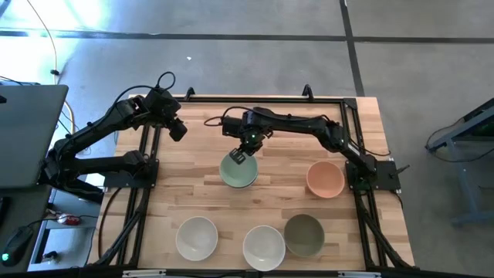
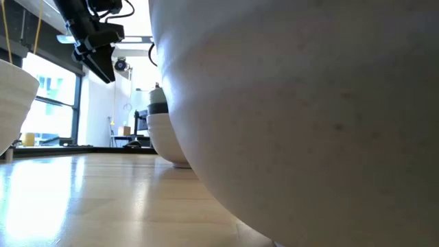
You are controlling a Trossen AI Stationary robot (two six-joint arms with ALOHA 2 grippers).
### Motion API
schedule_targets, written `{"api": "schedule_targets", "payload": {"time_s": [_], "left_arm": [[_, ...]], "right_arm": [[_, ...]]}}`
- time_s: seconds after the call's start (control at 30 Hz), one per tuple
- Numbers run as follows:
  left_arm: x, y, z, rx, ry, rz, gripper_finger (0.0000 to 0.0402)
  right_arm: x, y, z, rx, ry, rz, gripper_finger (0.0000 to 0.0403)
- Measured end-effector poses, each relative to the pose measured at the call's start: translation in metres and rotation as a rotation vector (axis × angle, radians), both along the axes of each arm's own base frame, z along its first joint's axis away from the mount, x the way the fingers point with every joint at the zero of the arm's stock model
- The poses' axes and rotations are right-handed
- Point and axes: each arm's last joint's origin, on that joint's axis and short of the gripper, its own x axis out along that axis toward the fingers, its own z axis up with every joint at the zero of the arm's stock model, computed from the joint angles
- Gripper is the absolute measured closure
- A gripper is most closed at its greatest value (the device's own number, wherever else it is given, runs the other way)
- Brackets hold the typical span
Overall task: Nest bowls inside each other
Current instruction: Stack the green bowl on the black bowl, then stack the light orange bowl on the green bowl
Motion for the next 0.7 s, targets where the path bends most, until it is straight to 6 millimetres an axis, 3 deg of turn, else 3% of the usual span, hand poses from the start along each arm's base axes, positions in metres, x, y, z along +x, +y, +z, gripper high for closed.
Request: {"api": "schedule_targets", "payload": {"time_s": [0.27, 0.4, 0.57, 0.7], "left_arm": [[0.0, 0.0, 0.0, -0.001, 0.0, -0.001, 0.0225], [0.0, 0.0, 0.0, -0.001, -0.001, -0.002, 0.0225], [0.001, -0.002, 0.0, -0.046, -0.041, -0.023, 0.0225], [0.005, -0.004, 0.0, -0.112, -0.117, -0.066, 0.0225]], "right_arm": [[0.001, 0.0, 0.002, -0.011, -0.011, -0.019, 0.039], [-0.002, -0.002, 0.015, -0.054, -0.018, -0.017, 0.0351], [-0.023, -0.003, 0.038, -0.105, 0.029, -0.02, 0.0288], [-0.032, -0.003, 0.051, -0.134, 0.016, -0.001, 0.0261]]}}
